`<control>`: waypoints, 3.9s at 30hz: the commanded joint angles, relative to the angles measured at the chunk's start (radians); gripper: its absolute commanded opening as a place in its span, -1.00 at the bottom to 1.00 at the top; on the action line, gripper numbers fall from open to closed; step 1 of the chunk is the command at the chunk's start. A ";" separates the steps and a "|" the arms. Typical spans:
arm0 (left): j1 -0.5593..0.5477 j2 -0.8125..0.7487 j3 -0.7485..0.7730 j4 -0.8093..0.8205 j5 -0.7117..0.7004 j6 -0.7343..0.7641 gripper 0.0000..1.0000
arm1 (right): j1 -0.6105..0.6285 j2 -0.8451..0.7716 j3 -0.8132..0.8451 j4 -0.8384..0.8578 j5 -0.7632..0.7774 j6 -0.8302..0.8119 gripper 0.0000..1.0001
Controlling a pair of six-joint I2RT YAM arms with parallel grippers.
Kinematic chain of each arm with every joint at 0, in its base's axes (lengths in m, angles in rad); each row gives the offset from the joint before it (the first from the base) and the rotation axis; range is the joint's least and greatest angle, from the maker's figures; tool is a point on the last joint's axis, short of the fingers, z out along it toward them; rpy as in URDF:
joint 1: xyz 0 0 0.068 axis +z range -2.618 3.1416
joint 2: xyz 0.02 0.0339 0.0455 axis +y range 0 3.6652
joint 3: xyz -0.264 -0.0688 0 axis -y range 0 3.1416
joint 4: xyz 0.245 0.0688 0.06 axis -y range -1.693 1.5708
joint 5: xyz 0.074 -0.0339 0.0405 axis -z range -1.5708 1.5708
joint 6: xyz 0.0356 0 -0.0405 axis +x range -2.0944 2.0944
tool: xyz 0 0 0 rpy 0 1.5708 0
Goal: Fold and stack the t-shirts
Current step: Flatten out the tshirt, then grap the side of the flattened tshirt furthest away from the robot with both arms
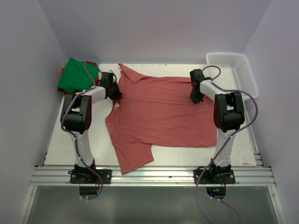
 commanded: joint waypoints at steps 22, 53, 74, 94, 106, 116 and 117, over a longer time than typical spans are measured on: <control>0.134 -0.168 -0.041 0.201 0.225 0.064 -1.00 | -0.007 0.070 -0.016 -0.049 0.027 -0.032 -1.00; 0.007 0.320 0.453 0.153 0.364 -0.190 -1.00 | 0.083 0.127 0.022 0.017 -0.144 -0.139 -1.00; 0.043 0.271 0.347 0.186 0.352 -0.151 -1.00 | 0.083 0.038 -0.015 -0.178 0.180 0.060 -1.00; 0.042 0.240 0.309 0.364 0.428 -0.155 -0.06 | 0.143 -0.288 -0.107 0.124 -0.272 -0.164 0.40; 0.001 0.432 0.548 0.224 0.391 -0.209 -0.14 | 0.304 -0.335 -0.248 0.167 -0.246 -0.115 0.27; -0.019 0.469 0.600 0.207 0.380 -0.232 -0.47 | 0.306 -0.355 -0.311 0.189 -0.239 -0.099 -0.21; -0.019 0.469 0.599 0.222 0.389 -0.236 -0.61 | 0.306 -0.355 -0.315 0.189 -0.240 -0.099 -0.31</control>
